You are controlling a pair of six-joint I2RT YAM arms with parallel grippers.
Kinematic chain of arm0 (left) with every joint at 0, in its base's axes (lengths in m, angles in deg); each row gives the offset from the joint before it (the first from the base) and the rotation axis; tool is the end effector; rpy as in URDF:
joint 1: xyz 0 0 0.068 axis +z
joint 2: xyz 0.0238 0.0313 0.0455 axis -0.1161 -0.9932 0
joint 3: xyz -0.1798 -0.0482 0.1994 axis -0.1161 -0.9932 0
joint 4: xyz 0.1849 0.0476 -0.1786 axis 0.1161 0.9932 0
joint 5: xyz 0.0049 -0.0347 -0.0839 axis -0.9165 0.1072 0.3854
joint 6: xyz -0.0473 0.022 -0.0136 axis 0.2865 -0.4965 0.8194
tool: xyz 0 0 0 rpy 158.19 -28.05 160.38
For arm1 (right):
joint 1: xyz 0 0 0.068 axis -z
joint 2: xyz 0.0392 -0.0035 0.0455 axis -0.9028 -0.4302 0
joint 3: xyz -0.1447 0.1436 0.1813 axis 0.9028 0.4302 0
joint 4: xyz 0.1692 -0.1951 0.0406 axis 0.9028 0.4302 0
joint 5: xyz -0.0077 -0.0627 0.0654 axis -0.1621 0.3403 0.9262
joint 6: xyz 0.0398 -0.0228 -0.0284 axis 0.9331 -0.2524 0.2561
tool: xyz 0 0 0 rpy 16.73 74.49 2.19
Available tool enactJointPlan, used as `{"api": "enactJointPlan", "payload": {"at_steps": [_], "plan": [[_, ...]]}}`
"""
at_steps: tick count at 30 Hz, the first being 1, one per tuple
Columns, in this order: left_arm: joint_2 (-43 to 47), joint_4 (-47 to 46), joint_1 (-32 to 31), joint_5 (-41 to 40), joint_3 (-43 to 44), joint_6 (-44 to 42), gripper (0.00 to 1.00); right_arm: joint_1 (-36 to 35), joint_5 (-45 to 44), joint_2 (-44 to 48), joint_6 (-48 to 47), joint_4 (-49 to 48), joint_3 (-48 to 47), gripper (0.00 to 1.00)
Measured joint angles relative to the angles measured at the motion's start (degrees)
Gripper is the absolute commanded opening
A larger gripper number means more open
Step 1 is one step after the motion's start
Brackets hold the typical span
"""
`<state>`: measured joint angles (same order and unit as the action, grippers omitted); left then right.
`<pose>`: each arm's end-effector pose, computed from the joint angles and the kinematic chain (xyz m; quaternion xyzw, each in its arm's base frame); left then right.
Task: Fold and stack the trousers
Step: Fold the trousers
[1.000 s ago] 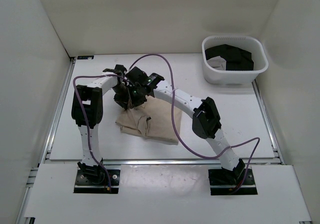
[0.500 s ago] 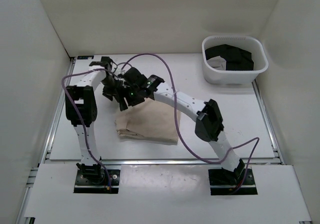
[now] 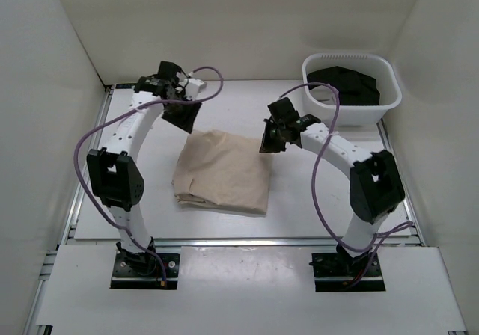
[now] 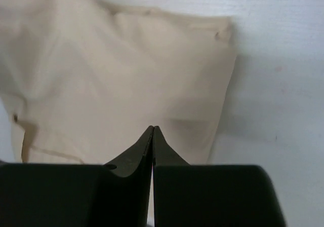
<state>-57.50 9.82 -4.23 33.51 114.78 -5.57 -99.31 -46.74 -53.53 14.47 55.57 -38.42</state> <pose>0.3800 -0.0771 0.3206 0.2581 0.9406 -0.0380 0.2173 0.3081 0.2142 0.2677 0.0057 0.9352 0.2073 0.2870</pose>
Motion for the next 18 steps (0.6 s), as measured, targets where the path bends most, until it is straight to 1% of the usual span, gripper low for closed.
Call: {"api": "enactJointPlan", "payload": {"at_steps": [2,3,5,8,9,11,12,14,18], "plan": [[-0.4,0.4,-2.6,2.8,-0.5,0.0,0.55,2.4,1.8,-4.2,0.8,-1.8,0.0,0.00],[-1.8,0.2,-3.7,4.0,-0.5,0.2,0.55,3.5,2.9,-6.3,1.1,-3.0,-0.2,0.00],[-5.3,-0.5,-4.3,5.3,-0.4,0.7,0.50,5.1,4.8,-9.4,1.7,-4.3,-1.1,0.00],[-12.2,-2.6,-3.8,4.8,-0.4,2.0,0.48,7.7,7.4,-12.9,3.4,-6.3,-1.9,0.00],[-14.3,-3.3,-3.5,4.1,-0.4,2.4,0.45,8.6,8.1,-13.7,3.9,-6.6,-1.9,0.00],[-17.8,-4.7,-3.1,1.9,-0.5,3.3,0.44,10.7,8.9,-15.1,4.4,-6.9,-1.9,0.00],[-19.1,-5.3,-2.9,0.9,-0.5,3.7,0.44,11.7,8.9,-16.1,4.4,-6.6,-2.3,0.00],[-21.1,-5.5,-2.1,-0.2,0.1,4.6,0.47,13.3,9.0,-18.5,3.8,-6.1,-4.2,0.00],[-22.5,-6.1,-0.7,-1.2,2.6,5.6,0.55,15.6,9.8,-24.8,1.5,-4.6,-11.7,0.00]]}}
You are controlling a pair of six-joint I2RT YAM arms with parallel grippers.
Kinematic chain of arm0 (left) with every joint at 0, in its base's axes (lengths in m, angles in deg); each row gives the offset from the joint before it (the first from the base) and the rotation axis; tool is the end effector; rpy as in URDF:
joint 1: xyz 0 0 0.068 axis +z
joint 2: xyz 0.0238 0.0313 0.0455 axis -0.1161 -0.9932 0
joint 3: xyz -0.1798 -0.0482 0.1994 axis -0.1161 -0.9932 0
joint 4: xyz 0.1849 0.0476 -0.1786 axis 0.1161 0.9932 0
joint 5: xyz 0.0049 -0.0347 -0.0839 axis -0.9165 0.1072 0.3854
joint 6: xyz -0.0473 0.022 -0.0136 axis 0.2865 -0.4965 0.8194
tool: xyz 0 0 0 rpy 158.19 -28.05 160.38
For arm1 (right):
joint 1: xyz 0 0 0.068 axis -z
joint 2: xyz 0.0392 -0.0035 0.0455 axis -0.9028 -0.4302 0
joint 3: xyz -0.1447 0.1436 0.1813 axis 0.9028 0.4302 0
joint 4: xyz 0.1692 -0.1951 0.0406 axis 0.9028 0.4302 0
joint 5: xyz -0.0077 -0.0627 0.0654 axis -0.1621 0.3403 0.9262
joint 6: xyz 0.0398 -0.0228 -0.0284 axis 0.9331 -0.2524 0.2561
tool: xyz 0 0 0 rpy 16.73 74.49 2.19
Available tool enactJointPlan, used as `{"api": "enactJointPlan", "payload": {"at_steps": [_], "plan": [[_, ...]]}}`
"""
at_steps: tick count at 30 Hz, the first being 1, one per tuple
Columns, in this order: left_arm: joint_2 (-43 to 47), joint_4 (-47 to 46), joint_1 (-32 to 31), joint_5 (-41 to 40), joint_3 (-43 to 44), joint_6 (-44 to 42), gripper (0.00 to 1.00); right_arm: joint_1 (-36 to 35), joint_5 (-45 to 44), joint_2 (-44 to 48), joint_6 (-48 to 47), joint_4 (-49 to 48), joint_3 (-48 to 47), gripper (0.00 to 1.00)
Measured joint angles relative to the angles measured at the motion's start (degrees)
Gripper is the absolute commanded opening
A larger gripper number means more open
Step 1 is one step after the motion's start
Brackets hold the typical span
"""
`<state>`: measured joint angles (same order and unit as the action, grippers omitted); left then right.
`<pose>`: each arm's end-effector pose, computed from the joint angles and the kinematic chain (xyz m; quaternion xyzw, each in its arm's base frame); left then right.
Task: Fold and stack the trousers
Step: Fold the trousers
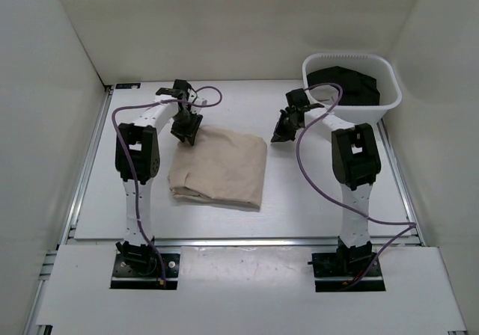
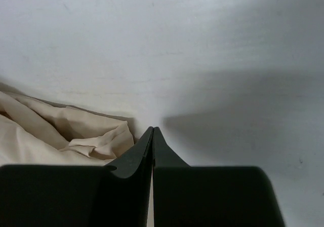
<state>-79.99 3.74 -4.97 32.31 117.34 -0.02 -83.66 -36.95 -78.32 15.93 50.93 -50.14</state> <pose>0.4471 -0.0953 0.1771 0.2153 0.9710 -0.0417 0.0957 0.4294 0.1556 0.1649 0.1242 0.9471 0.2091 0.2093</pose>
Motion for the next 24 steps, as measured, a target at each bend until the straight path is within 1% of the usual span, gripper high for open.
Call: {"api": "enactJointPlan", "payload": {"at_steps": [2,5,8,10,11,13,14,15,16,17,18,19,21,24], "plan": [[0.3,-0.9,0.5,0.0,0.2,0.2,0.65,0.3,0.1,-1.1,-1.3,1.0,-2.4,0.00],[1.3,-1.6,1.0,0.2,-1.1,0.5,0.69,0.3,-0.5,-0.2,-3.4,2.9,-4.1,0.00],[4.8,-1.7,1.4,0.3,-4.1,0.5,0.69,-0.2,-2.4,3.9,-5.2,5.4,-3.6,0.00],[10.0,-1.9,1.6,0.5,-7.3,0.3,0.69,-1.1,-3.5,9.4,-6.1,5.9,-1.0,0.00],[13.3,-1.8,1.7,1.0,-8.9,0.2,0.67,-2.1,-3.7,13.0,-6.3,6.2,0.7,0.00],[21.1,-2.8,1.8,2.5,-13.5,-0.2,0.66,-4.9,-3.4,19.3,-6.4,6.4,3.8,0.00],[25.5,-2.7,1.9,3.4,-16.2,-0.4,0.61,-9.7,-2.6,24.4,-6.5,6.3,7.1,0.00],[31.1,-1.7,1.8,4.6,-19.1,-0.6,0.61,-10.1,-2.5,24.7,-6.5,6.3,7.3,0.00],[34.1,-3.0,1.4,5.5,-22.4,-0.9,0.57,-12.6,-2.1,25.4,-6.1,5.7,8.5,0.00],[37.1,-4.8,1.1,6.3,-26.4,-1.1,0.57,-14.7,-1.7,25.5,-5.8,5.1,10.0,0.00],[39.0,-4.4,0.7,7.0,-30.3,-1.4,0.56,-16.4,-1.0,25.0,-5.6,4.9,11.1,0.00],[39.7,-4.0,0.3,7.7,-34.2,-1.6,0.56,-18.0,-0.3,23.9,-5.4,5.0,12.1,0.00],[38.2,-4.0,-0.5,8.3,-40.7,-1.7,0.56,-19.6,0.9,20.5,-4.7,5.6,13.0,0.00],[34.5,-4.5,-0.8,8.0,-47.2,-1.9,0.56,-19.3,1.9,16.1,-3.7,5.6,14.6,0.00]]}}
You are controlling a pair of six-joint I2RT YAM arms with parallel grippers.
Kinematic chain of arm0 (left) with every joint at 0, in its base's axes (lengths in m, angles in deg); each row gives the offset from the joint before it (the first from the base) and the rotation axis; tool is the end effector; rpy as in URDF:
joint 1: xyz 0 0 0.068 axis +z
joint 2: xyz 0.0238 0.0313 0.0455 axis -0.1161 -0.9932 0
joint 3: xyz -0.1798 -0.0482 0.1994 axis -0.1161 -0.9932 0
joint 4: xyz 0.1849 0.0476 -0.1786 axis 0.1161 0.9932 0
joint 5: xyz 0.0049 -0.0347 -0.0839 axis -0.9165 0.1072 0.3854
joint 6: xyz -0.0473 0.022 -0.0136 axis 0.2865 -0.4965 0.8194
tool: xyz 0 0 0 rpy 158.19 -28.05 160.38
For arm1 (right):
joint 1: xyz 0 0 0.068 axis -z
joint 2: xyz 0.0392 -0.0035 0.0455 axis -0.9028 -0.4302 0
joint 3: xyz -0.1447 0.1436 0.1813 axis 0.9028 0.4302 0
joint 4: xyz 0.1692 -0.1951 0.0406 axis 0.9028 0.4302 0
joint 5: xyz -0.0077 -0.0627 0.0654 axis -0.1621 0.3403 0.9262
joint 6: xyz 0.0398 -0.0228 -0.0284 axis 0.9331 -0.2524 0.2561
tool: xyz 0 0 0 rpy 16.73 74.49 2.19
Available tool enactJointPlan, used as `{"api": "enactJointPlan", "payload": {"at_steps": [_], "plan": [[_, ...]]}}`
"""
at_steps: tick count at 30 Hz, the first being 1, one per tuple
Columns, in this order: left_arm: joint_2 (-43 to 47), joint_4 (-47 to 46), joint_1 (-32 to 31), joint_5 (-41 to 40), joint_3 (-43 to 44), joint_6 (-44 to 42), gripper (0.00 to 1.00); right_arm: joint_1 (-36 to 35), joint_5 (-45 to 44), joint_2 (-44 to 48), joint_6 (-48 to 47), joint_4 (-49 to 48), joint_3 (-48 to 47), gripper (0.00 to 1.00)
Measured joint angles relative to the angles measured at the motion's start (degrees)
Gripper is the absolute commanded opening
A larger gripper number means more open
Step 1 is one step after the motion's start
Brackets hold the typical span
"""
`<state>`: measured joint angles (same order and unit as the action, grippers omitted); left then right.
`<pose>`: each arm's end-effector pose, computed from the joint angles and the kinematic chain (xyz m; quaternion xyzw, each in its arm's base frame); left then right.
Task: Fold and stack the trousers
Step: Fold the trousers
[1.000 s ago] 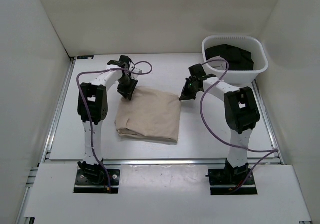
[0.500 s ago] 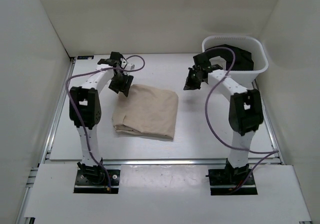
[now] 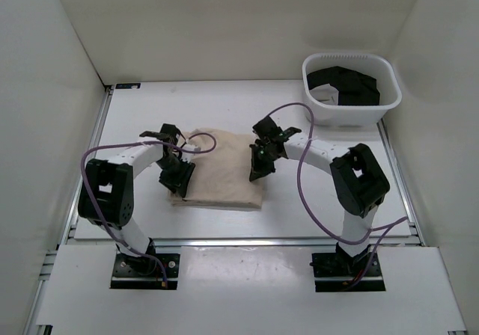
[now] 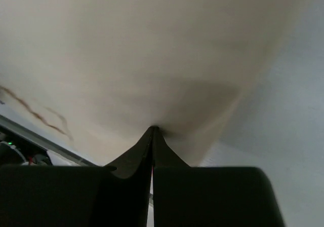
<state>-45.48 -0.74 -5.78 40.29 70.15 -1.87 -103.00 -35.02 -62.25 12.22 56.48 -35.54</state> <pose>0.2742 -0.0687 0.1801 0.2361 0.9649 -0.1119 0.0260 0.2963 0.2450 0.1969 -0.0690 0.9607 0.2291 0.1409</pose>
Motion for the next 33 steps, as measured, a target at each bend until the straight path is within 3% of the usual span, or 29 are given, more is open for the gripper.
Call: {"api": "enactJointPlan", "payload": {"at_steps": [7,14,15,17,18,21,24,27,33], "plan": [[1.9,-3.8,0.0,-3.6,-5.2,-0.3,0.56,1.9,-2.1,-0.8,1.9,0.1,6.6,0.00],[5.2,-3.7,0.0,-3.5,-5.4,-0.9,0.62,5.6,-5.6,-0.9,0.7,1.6,4.8,0.00],[5.6,-3.0,0.0,-3.1,-4.5,-0.9,0.64,5.9,-6.2,-0.9,0.2,2.2,3.9,0.03],[6.8,-1.4,0.3,-2.2,-1.2,-0.8,0.70,6.3,-8.0,-0.6,-1.2,4.5,1.5,0.26],[7.7,-0.7,0.7,-1.3,1.0,-0.5,0.72,6.6,-9.4,-0.2,-2.0,5.8,0.3,0.57],[12.0,-0.5,3.2,1.0,7.8,0.8,0.77,7.1,-13.6,2.7,-4.3,11.1,-3.3,0.73],[17.9,-1.6,8.2,-0.5,13.7,2.8,0.85,8.4,-17.6,8.3,-6.2,16.4,-6.2,0.98],[22.3,-3.6,13.2,-8.5,15.9,5.4,0.99,10.6,-21.4,15.2,-7.2,19.9,-7.0,0.99],[22.4,-5.2,25.0,-27.6,13.0,10.3,1.00,19.8,-27.3,28.7,-8.0,25.3,-6.3,0.99]]}}
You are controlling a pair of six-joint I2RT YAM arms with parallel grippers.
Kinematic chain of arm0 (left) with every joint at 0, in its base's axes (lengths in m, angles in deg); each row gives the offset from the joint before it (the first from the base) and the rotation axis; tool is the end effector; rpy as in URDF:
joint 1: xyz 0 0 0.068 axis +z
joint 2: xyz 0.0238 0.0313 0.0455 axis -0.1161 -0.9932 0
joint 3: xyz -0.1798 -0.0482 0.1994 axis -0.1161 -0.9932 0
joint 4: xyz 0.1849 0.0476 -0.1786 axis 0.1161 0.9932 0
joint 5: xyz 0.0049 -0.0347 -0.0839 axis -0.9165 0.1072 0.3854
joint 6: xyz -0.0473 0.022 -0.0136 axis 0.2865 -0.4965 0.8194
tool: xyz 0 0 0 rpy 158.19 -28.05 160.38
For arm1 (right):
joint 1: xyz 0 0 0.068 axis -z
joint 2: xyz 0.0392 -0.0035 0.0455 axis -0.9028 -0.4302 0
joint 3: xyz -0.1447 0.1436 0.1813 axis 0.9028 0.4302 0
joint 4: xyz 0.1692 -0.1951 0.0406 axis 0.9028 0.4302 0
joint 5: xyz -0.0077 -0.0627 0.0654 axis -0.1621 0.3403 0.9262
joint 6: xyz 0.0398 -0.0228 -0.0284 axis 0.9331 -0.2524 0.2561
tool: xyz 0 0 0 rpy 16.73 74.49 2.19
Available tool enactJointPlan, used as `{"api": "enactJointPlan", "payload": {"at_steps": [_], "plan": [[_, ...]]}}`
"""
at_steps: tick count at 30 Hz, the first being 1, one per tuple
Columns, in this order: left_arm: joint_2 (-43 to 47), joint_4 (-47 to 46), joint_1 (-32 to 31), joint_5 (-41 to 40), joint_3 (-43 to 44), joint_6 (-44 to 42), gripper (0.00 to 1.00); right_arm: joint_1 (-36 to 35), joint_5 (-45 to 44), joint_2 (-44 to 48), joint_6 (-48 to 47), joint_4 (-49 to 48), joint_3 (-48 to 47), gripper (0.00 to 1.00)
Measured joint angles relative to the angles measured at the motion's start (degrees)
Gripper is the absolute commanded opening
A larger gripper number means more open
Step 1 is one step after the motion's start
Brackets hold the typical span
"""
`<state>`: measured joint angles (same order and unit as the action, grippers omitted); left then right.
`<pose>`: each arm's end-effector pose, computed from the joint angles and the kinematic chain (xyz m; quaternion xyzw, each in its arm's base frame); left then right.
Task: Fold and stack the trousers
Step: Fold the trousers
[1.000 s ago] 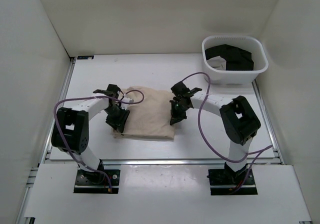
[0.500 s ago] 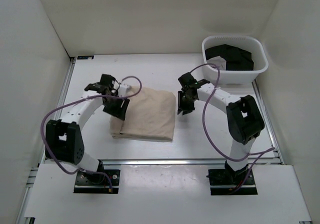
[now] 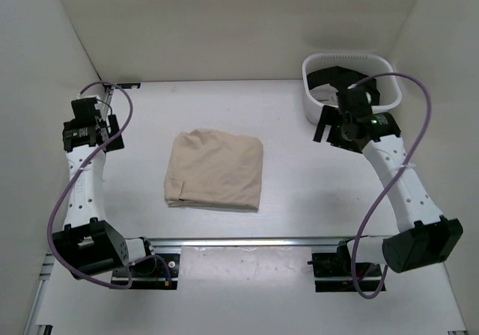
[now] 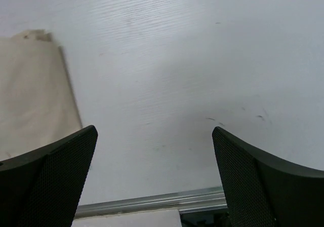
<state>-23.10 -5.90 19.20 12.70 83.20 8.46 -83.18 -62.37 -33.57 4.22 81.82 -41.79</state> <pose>0.2491 0.0646 0.3513 -0.1123 0.9161 0.1714 0.3447 0.2574 0.0770 0.3616 0.0986 0.9315 0.0073 0.3500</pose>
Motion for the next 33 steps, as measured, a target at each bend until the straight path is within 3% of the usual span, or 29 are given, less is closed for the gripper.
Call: {"api": "enactJointPlan", "payload": {"at_steps": [4,11,33], "plan": [[-0.7,0.8,5.8,-4.4,-3.9,1.6,1.00,6.2,-2.2,4.0,-0.6,3.1,0.5,0.99],[0.4,1.8,12.0,-2.2,-4.7,2.9,1.00,10.1,-2.7,4.6,-1.3,6.3,0.7,0.99],[4.8,2.3,14.3,5.4,-6.3,3.4,1.00,10.1,-2.0,8.2,-2.0,7.3,3.2,0.99]]}}
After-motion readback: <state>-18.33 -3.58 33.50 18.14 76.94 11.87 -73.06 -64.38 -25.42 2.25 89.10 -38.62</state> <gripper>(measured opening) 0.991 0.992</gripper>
